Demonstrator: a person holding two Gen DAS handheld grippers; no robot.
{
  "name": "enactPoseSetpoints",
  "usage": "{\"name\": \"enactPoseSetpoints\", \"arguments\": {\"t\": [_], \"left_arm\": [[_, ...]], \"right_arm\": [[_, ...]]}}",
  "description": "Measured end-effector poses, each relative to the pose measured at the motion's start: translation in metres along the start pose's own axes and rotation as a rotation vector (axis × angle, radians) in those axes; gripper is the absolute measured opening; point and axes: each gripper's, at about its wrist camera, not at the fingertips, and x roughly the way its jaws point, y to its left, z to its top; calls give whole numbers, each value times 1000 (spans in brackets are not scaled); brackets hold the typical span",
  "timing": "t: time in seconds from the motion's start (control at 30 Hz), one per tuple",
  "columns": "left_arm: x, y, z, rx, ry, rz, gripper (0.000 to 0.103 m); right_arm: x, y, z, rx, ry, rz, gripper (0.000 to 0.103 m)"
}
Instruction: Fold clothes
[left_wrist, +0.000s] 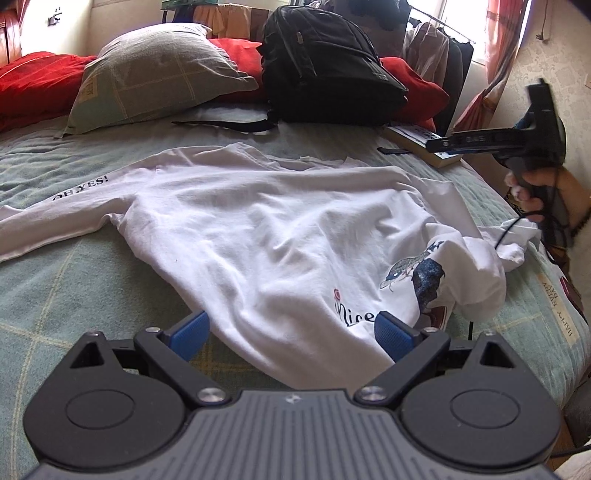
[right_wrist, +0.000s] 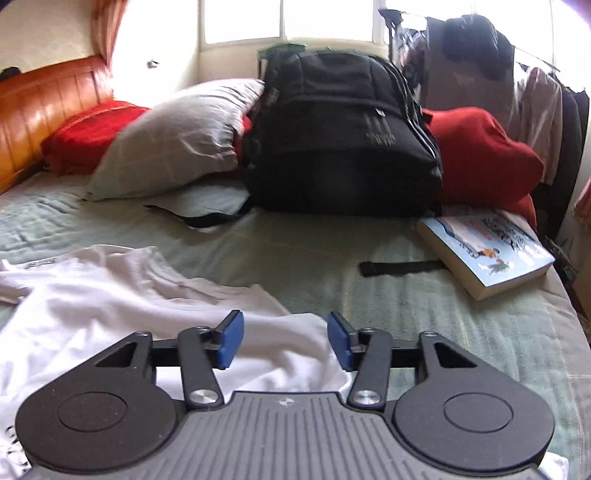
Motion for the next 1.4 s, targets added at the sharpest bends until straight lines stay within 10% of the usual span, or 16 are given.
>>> {"name": "enactPoseSetpoints", "arguments": {"t": [0.5,0.97,1.4], "left_arm": [[-39,7,-32,67,-41,102,99],[-118,44,-100,129,-131,230,102],[-132,78,-108,-1,-159,276,102]], "right_arm": [[-114,93,-62,-61,-16,158,96],[-125,273,-124,-251,96,315,103],[-75,293,-158,-116,272,366,103]]}}
